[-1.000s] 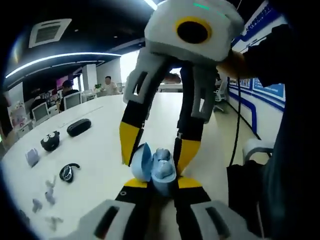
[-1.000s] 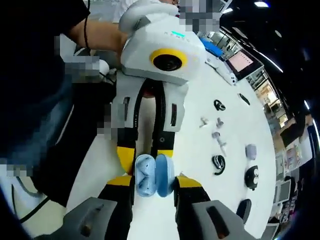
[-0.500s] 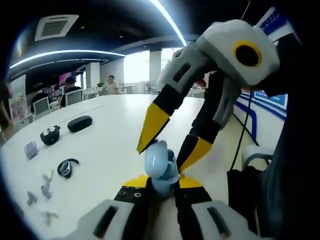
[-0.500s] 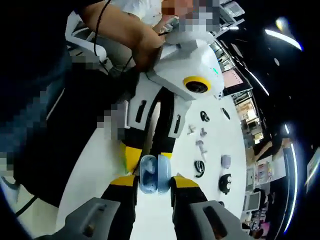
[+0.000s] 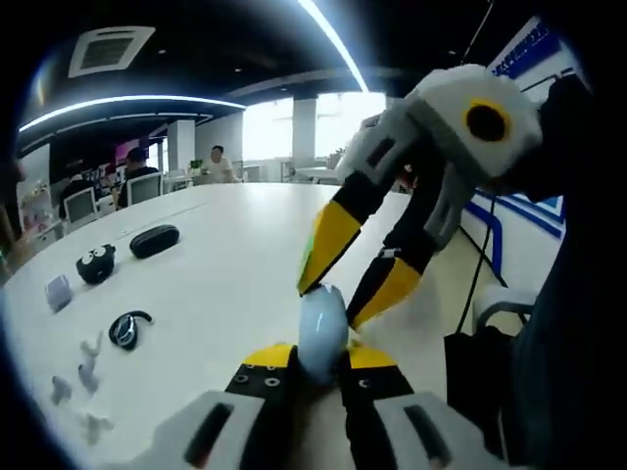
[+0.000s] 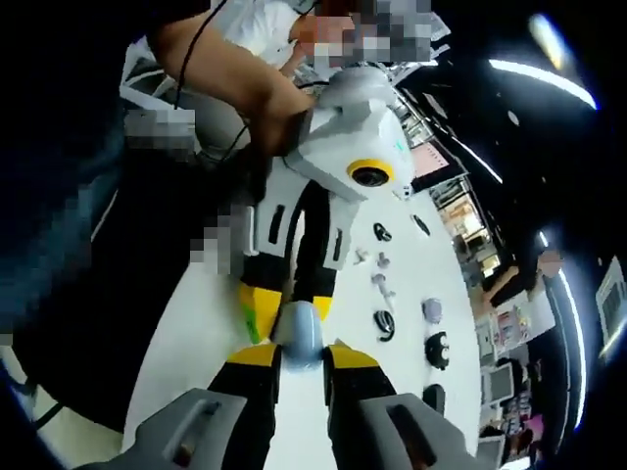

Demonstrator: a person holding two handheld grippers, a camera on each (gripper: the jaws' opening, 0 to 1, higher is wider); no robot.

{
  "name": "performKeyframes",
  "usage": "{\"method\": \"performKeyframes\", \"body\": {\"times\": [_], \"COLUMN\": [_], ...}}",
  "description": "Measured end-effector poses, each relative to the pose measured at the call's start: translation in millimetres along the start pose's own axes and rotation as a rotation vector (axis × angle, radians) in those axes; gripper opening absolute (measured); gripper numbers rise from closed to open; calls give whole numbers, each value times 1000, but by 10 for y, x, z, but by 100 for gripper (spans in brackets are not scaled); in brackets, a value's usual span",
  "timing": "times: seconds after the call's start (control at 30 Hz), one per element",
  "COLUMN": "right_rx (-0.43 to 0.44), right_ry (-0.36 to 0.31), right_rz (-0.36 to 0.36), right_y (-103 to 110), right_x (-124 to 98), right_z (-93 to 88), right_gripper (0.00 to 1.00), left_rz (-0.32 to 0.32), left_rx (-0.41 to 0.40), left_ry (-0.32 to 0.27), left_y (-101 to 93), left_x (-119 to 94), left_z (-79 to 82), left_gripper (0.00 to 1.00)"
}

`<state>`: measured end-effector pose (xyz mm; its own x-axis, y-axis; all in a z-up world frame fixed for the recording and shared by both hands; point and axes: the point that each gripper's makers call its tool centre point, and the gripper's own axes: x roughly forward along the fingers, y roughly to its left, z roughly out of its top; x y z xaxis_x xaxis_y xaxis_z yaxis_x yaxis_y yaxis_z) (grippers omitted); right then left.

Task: Pick up the earbuds from the table and place the earbuds into the earbud case

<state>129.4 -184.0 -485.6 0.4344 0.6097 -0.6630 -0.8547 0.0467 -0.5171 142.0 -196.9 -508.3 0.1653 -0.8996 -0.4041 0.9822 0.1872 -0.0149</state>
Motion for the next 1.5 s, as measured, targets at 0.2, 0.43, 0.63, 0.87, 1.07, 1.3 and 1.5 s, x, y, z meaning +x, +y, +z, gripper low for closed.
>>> {"method": "performKeyframes", "body": {"times": [0.2, 0.43, 0.63, 0.87, 1.07, 1.3, 1.5], "right_rx": [301, 398, 531, 712, 887, 1012, 1071], "right_ry": [-179, -268, -340, -360, -379, -440, -459], "right_rz": [154, 236, 296, 336, 376, 387, 367], "right_y": [-16, 43, 57, 27, -17, -206, -456], "right_x": [26, 141, 136, 150, 147, 99, 140], "right_z": [-64, -73, -20, -13, 33, 153, 288], "right_gripper": [17, 17, 16, 15, 15, 15, 15], "left_rz": [-24, -36, -37, -23, 4, 62, 156], "left_rx": [8, 3, -4, 7, 3, -31, -76], "left_ry": [-1, -8, -16, -12, -17, -59, -91], "left_y": [-33, -31, -15, 18, 32, 96, 198], "left_x": [6, 5, -3, -20, -71, -269, -582], "left_z": [-1, -4, -9, -16, -39, -70, -134], "left_gripper": [19, 19, 20, 24, 27, 27, 30]}}
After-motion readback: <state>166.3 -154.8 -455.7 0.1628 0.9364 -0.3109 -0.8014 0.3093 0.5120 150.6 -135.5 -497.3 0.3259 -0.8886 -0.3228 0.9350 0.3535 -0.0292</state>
